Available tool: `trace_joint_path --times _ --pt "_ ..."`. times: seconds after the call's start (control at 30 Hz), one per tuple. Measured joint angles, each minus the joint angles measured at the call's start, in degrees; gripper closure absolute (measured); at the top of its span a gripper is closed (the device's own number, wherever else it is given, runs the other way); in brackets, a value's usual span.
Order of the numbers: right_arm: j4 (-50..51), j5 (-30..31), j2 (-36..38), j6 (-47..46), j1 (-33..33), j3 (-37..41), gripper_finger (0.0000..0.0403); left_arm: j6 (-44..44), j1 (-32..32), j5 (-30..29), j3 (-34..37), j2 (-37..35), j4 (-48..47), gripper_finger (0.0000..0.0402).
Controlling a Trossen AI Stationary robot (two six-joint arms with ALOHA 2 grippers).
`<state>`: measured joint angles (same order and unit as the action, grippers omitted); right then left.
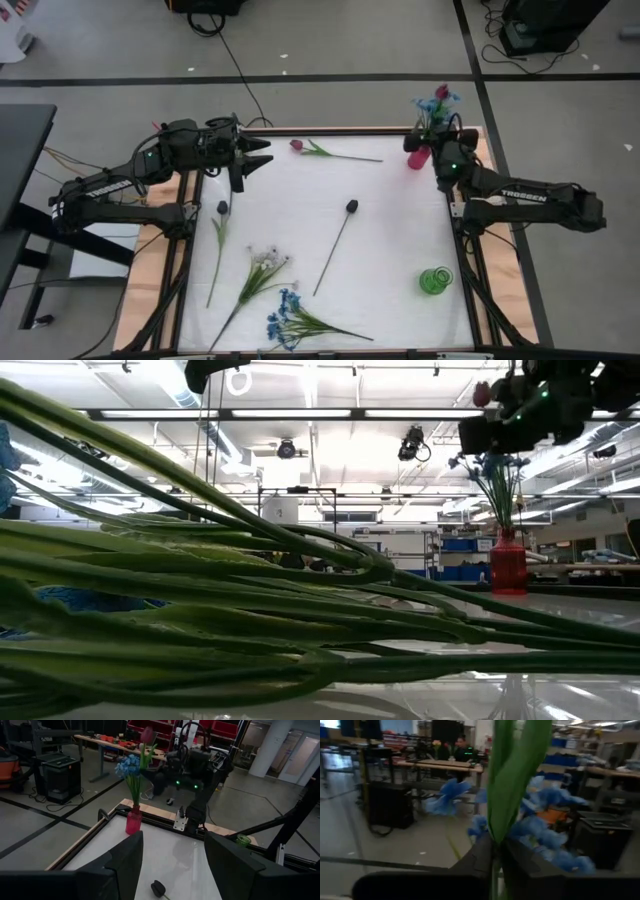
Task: Sort flowers into vase by color
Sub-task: Put the bottom pink flower into the red vase, then put the pink flower into the red vase
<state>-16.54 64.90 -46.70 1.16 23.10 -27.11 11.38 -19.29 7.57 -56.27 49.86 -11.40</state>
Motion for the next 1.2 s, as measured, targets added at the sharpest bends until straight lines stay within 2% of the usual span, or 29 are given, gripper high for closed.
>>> trace_joint_path --times 0.23,0.43,0.67,0.97,1.2 --pt "10.48 -2.03 0.03 -13.23 -0.25 0.00 0.0300 0.00 0.01 0.00 0.00 -0.02 0.00 0.0184" --pt "24.67 -4.78 0.05 -22.53 -0.19 -0.13 0.0285 -0.02 0.02 0.00 0.00 -0.02 0.00 0.0184" --pt "50.98 -16.63 -0.75 -45.99 3.09 -8.22 0.0284 0.00 0.01 0.00 0.00 -0.02 -0.02 0.0184" --pt "65.87 -33.55 -1.02 -59.21 5.92 -20.42 0.0284 -0.01 0.01 0.00 0.00 -0.02 0.00 0.0184" --pt "72.42 -47.08 -1.49 -71.08 4.68 -21.00 0.0284 -0.01 0.00 0.00 0.00 -0.02 0.00 0.0184"
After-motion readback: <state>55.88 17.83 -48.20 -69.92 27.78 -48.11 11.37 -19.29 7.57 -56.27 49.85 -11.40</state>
